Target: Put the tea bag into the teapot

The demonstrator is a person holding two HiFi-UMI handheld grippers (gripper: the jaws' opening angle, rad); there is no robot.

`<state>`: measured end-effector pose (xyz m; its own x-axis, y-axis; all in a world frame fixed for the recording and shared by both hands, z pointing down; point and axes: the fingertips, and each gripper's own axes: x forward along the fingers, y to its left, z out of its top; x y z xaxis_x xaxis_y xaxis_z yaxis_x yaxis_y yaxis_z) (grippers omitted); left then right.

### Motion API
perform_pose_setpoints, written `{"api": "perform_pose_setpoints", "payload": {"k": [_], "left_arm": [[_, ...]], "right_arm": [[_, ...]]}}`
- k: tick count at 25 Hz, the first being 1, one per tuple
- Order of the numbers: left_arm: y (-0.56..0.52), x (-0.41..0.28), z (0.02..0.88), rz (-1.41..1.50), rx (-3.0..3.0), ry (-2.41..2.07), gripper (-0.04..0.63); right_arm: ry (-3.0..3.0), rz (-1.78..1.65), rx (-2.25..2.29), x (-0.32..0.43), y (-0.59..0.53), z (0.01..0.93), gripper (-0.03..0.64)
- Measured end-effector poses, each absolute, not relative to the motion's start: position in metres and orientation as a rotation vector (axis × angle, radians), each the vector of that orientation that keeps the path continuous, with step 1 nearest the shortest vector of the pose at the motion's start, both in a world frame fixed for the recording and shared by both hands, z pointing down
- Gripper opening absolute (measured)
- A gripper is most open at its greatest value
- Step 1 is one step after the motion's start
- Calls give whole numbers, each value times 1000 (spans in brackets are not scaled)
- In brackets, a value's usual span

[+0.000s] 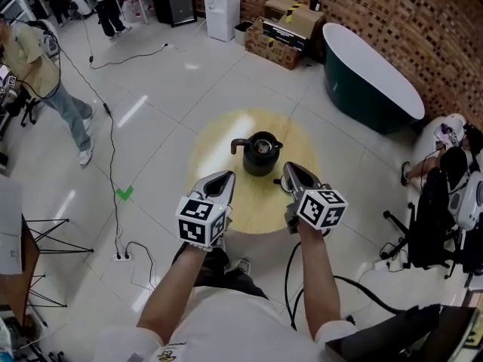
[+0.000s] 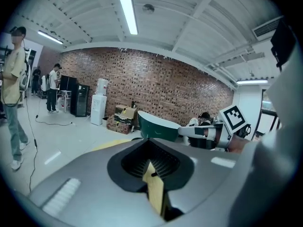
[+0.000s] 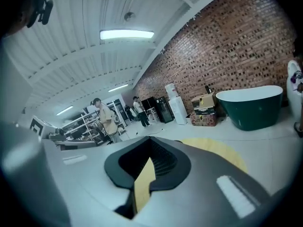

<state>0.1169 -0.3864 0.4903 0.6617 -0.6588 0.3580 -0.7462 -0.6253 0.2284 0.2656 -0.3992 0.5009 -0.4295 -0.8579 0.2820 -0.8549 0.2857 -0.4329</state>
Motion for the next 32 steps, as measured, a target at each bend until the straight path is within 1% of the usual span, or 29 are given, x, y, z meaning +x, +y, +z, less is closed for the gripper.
{"api": "perform_pose_setpoints", "payload": {"k": [10, 16, 26, 32], "left_arm": [[-327, 109, 468, 320, 2573, -1079, 12], [-305, 94, 477, 322, 2565, -1067, 12], [-253, 37, 493, 294, 2550, -1013, 12], [-213, -5, 489, 238, 2585, -940, 12]], "right_arm": [[2401, -793, -1576, 265, -331, 463, 2], [2388, -780, -1585, 251, -295, 459, 2], [2349, -869, -1624, 179, -212, 476, 2], [2285, -857, -1665, 129, -163, 474, 2]]}}
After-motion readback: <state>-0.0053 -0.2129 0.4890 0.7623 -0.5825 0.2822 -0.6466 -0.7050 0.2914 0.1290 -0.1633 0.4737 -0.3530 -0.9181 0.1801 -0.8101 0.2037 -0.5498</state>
